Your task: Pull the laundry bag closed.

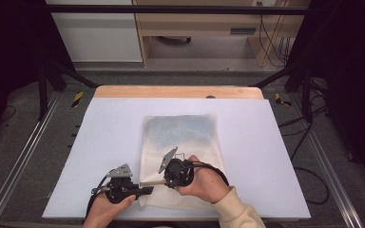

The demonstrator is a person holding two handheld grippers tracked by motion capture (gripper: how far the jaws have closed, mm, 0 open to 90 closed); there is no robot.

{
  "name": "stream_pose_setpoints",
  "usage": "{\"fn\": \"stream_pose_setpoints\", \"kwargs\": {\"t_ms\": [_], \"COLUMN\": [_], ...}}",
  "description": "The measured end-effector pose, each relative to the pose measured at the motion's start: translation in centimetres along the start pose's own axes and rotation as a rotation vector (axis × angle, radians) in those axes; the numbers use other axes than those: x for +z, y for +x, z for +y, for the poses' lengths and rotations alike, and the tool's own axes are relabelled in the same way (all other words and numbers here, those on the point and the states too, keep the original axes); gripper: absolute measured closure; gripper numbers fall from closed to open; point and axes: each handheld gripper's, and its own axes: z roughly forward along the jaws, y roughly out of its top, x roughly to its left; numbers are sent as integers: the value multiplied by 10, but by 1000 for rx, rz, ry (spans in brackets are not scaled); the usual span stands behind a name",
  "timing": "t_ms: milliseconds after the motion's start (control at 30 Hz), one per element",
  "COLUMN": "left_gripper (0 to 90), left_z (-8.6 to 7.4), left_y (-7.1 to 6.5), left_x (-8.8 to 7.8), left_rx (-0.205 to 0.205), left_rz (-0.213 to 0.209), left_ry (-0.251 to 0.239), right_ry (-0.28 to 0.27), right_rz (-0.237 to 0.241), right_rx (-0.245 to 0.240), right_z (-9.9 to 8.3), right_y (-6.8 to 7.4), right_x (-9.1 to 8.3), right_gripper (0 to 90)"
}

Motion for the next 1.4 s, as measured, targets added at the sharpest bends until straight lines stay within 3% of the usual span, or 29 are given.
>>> {"fn": "stream_pose_setpoints", "kwargs": {"t_ms": [1400], "left_gripper": [853], "left_z": [0], "left_y": [-1], "left_x": [0], "left_rx": [2], "left_rz": [-4], "left_ry": [-6], "right_ry": [0], "right_rz": [-9], "right_rx": [16], "right_z": [-13], "right_y": [-3], "right_x": [-7], "right_gripper": [823]}}
